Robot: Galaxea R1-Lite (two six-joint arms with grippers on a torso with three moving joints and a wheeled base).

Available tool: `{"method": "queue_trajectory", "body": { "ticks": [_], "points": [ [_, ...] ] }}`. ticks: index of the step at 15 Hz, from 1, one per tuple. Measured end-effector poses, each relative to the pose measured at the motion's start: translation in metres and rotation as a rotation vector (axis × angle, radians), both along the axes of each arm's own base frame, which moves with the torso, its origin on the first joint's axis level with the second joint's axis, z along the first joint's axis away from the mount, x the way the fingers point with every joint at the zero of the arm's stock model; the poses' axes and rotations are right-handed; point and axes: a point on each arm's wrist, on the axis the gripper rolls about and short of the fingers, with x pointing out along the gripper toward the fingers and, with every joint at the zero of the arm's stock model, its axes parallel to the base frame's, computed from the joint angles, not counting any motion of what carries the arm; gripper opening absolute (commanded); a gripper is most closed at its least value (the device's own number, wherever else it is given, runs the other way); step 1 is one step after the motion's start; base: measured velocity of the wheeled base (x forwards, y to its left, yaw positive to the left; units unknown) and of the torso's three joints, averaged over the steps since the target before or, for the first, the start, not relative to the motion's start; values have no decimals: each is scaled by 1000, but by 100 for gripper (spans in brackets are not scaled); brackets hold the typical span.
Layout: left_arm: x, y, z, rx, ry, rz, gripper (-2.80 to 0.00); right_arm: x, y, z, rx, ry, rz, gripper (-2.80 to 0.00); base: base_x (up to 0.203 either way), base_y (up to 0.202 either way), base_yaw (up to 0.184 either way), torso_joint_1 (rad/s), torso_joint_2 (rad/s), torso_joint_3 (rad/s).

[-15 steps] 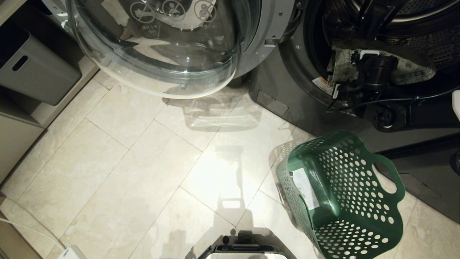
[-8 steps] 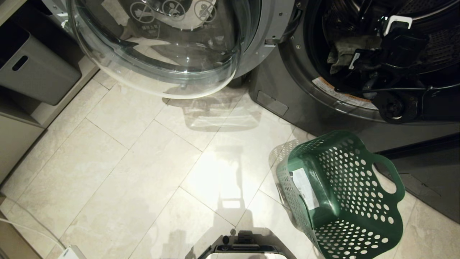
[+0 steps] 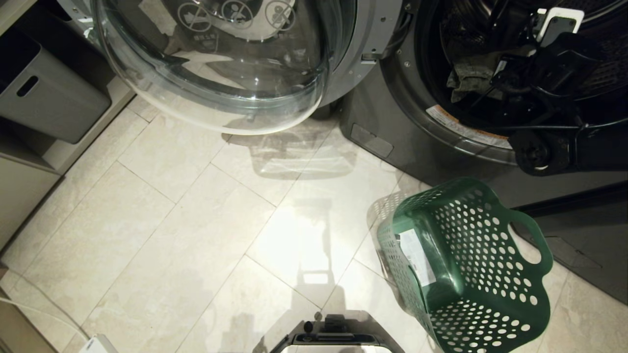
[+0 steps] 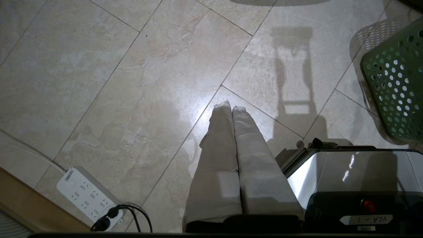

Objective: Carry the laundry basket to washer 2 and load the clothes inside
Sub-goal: Place the clothes into the washing machine

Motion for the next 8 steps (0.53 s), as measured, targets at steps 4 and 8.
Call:
{"method": "queue_trajectory", "body": {
  "ticks": [4,8],
  "points": [
    [0,0,0,0,0,0,-280,1,1,-23,82,139,58,-280,0,0,0,0,0,0],
    [0,0,0,0,0,0,-280,7,8,-38,214,239,162,-280,0,0,0,0,0,0]
  ]
}}
